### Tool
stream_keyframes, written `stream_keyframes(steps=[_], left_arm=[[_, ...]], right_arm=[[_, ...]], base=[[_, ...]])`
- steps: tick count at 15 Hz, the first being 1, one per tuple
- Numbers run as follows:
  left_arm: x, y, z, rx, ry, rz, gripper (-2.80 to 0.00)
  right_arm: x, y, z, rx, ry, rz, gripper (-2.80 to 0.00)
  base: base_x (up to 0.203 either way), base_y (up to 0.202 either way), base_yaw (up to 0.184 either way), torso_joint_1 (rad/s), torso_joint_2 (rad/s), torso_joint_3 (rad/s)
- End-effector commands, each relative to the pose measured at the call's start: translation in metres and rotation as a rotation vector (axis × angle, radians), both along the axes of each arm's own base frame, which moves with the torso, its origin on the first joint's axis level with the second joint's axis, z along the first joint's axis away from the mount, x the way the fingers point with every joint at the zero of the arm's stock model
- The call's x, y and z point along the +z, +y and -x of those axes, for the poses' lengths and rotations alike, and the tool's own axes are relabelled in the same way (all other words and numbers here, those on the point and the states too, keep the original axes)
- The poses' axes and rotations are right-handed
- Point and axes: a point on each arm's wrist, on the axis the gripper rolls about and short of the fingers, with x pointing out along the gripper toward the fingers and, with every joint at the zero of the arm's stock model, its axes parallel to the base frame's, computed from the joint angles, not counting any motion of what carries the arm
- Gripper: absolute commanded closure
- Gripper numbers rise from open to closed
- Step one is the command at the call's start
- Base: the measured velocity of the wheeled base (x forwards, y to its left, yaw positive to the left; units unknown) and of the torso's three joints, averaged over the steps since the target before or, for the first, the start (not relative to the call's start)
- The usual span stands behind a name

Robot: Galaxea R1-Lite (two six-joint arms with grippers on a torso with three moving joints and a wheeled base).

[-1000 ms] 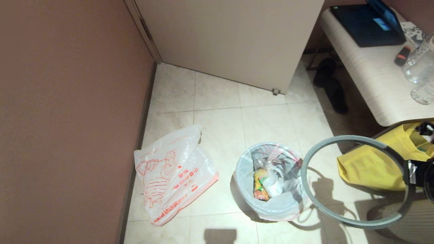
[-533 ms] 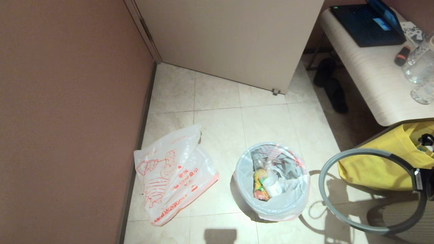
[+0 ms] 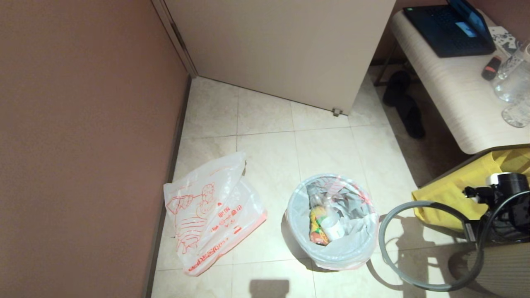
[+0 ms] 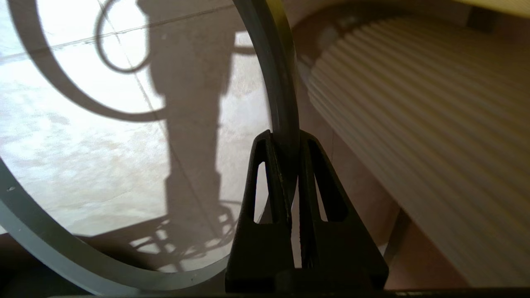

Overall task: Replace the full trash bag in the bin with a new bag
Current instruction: Place the trash can ring on the floor

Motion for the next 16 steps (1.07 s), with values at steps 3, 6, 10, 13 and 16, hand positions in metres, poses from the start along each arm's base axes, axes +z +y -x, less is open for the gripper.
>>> stream_keyframes(steps=[3,6,10,13,16], left_arm=[[0.000,0.000,0.000,0.001,0.001,0.000,0.00],[0.000,0.000,0.000,0.001,0.001,0.001,0.00],[0.000,0.000,0.000,0.001,0.001,0.001,0.00],[0.000,0.000,0.000,0.001,0.001,0.001,0.00],[0.000,0.000,0.000,0.001,0.001,0.000,0.00]], right_arm=[[-0.093,-0.001,-0.042,0.194,0.085,-0.046,0.00],[-0.109,0.002,-0.071,0.341,-0.015,-0.169,0.00],[-0.138,0.016,-0.095,0.395,-0.034,-0.225,0.00],[-0.162,0.017,-0.109,0.413,-0.027,-0.212,-2.80],[-0.162,0.019,-0.112,0.408,-0.028,-0.194,-2.80]], base=[[0.000,0.000,0.000,0.000,0.00,0.000],[0.000,0.000,0.000,0.000,0.00,0.000],[0.000,0.000,0.000,0.000,0.00,0.000],[0.000,0.000,0.000,0.000,0.00,0.000],[0.000,0.000,0.000,0.000,0.00,0.000]])
